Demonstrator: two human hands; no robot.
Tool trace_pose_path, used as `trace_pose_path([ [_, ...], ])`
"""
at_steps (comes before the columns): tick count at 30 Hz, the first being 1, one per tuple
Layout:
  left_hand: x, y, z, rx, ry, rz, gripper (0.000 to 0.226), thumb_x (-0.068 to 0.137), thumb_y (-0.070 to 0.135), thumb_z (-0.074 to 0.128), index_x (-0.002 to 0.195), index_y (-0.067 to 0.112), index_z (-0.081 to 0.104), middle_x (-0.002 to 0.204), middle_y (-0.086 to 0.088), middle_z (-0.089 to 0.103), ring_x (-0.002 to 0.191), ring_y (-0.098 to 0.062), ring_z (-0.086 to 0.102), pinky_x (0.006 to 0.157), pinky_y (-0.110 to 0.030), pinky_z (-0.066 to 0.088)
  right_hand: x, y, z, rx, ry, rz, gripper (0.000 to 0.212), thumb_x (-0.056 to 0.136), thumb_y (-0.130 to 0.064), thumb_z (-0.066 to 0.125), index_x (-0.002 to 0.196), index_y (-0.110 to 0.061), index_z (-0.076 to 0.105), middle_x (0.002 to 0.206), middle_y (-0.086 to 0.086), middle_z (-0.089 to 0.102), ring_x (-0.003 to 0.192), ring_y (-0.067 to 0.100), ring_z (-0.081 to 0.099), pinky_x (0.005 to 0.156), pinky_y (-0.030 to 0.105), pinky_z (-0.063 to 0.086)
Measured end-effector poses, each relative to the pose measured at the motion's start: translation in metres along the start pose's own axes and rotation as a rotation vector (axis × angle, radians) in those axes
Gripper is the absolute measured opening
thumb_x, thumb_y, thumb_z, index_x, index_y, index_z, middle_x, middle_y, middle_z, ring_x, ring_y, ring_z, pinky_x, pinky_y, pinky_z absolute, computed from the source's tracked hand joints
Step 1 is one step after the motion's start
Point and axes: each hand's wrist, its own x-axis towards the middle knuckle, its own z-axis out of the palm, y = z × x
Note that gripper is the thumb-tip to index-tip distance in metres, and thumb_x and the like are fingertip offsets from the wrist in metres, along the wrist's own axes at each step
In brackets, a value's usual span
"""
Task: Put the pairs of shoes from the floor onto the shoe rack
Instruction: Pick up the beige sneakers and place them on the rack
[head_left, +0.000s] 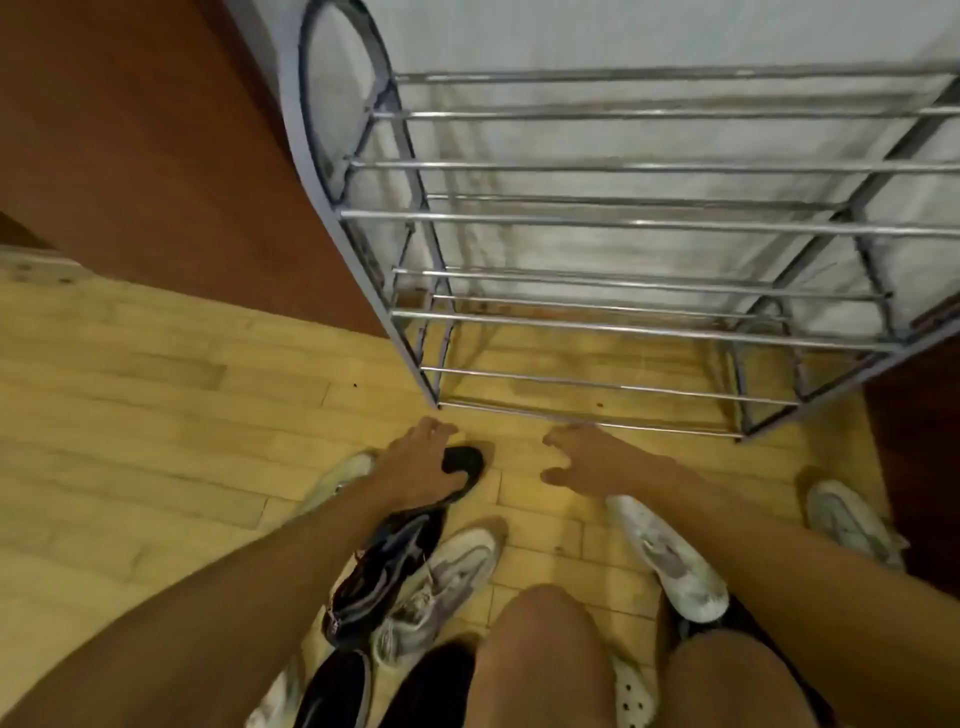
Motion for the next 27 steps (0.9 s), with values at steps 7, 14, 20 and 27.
trace_pose_path([
  [7,0.001,-0.084,0.069,0.033,0.029,-0.12,0.074,0.086,0.047,0.056,0.147,0.016,0.028,0.148,-0.008,0.025,0.134,-0.032,0.035,0.109,-0.042,0.035,0.032,-0.041,0.033,-0.131,0.025,-0.054,0.048,0.094,-0.039,0.055,0.132,-0.01,0.053,0.136,0.011,0.055,0.123,0.027,0.052,0.099,0.033,0.042],
  [14,-0.063,-0.114,0.153,-0.129,-0.138,-0.112,0.064,0.092,0.036,0.055,0.145,0.011,0.03,0.141,-0.011,0.033,0.121,-0.029,0.046,0.093,-0.036,0.043,-0.011,-0.078,0.061,-0.19,-0.053,-0.076,0.048,0.094,-0.042,0.054,0.133,-0.015,0.054,0.132,0.002,0.055,0.119,0.022,0.052,0.101,0.033,0.041],
  [20,-0.072,-0.138,0.222,-0.153,-0.287,-0.31,0.035,0.094,0.022,0.049,0.123,0.002,0.048,0.119,-0.023,0.05,0.084,-0.02,0.052,0.065,-0.029,0.037,-0.006,-0.075,0.091,-0.216,-0.085,-0.058,0.054,0.093,-0.044,0.054,0.141,-0.02,0.044,0.142,0.002,0.048,0.129,0.022,0.046,0.102,0.031,0.036],
  [27,-0.045,-0.13,0.274,-0.434,-0.01,-0.81,0.071,0.093,0.03,0.05,0.149,0.002,0.017,0.149,-0.022,0.034,0.136,-0.039,0.037,0.11,-0.043,0.032,0.009,-0.052,0.086,-0.08,-0.051,-0.022,0.057,0.092,-0.046,0.056,0.142,-0.023,0.043,0.145,0.002,0.047,0.129,0.022,0.047,0.1,0.028,0.038],
])
